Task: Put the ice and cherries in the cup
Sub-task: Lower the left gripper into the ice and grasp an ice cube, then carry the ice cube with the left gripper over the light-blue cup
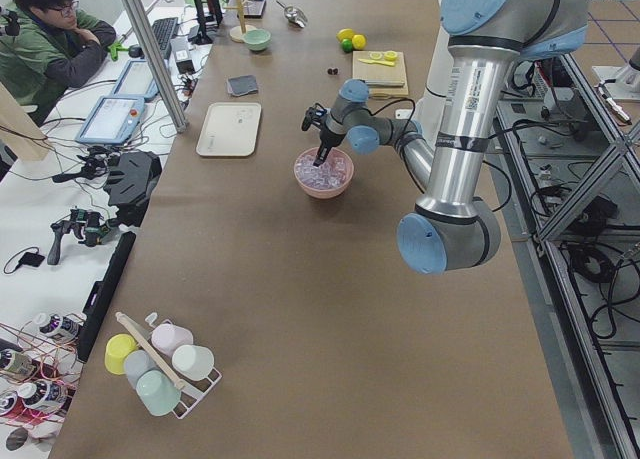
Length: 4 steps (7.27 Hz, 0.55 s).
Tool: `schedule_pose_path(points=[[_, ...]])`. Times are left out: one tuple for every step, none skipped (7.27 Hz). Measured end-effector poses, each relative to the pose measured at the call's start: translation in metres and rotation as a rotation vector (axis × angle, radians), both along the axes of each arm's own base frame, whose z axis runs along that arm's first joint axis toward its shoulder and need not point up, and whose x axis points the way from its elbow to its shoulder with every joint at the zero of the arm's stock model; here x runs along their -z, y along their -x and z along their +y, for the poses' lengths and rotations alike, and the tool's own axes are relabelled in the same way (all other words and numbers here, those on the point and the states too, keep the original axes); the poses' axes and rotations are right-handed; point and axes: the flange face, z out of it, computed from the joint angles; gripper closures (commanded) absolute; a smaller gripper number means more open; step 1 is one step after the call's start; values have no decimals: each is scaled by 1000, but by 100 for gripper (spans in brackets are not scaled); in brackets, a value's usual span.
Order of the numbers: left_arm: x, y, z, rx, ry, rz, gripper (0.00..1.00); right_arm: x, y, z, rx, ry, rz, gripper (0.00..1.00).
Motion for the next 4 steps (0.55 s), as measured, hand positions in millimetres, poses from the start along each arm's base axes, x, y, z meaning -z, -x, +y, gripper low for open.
schedule_pose_path(points=[[11,8,-2,10,16,34,100,0,0,0,0,0,0,0],[25,10,-5,39,45,79,100,0,0,0,0,0,0,0],[45,3,-9,74,81,134,100,0,0,0,-1,1,0,0],[65,-7,-14,104,116,187,100,0,0,0,-1,0,0,0]])
